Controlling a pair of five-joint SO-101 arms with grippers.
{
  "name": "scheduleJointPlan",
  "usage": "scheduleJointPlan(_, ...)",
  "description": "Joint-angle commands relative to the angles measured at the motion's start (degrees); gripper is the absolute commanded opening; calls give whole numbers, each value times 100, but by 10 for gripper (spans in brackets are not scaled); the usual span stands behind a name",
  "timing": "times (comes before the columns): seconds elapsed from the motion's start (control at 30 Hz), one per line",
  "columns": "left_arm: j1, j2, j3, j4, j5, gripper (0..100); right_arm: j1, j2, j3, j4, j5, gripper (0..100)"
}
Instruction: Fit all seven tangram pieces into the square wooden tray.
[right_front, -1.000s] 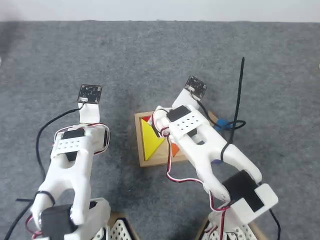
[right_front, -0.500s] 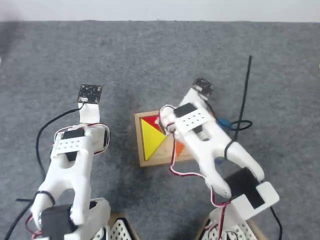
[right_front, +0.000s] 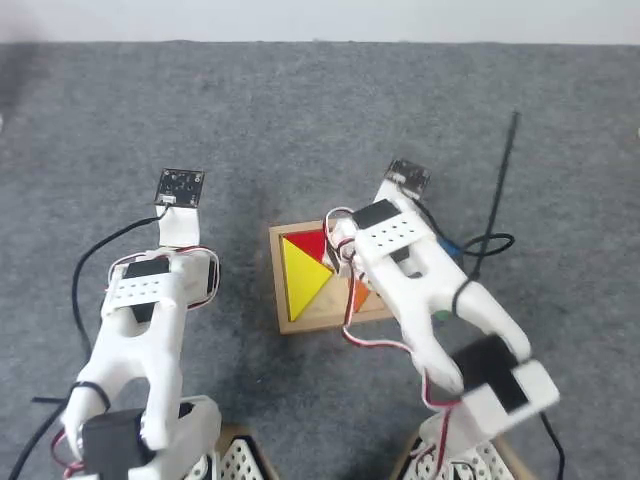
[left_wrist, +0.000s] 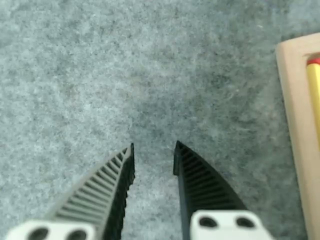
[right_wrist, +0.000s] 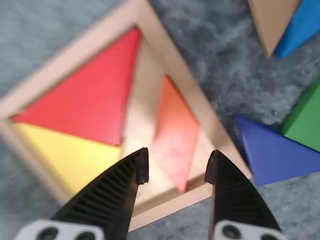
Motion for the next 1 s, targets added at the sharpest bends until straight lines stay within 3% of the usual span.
scheduleJointPlan(0.0, 0, -35, -13, -114, -26, 125, 66, 532, -475, -40, 62, 191)
scheduleJointPlan(0.47, 0, -35, -13, -114, -26, 125, 268, 1824, -1433, 4, 97, 184)
scheduleJointPlan(0.63, 0, -35, -13, -105, -26, 125, 295, 1991, -1407, 22, 105, 13)
scheduleJointPlan(0.8, 0, -35, -13, -105, -26, 125, 251, 1991, -1547, 347, 756, 4)
scheduleJointPlan(0.97, 0, -35, -13, -105, -26, 125, 251, 1991, -1820, 831, 835, 8)
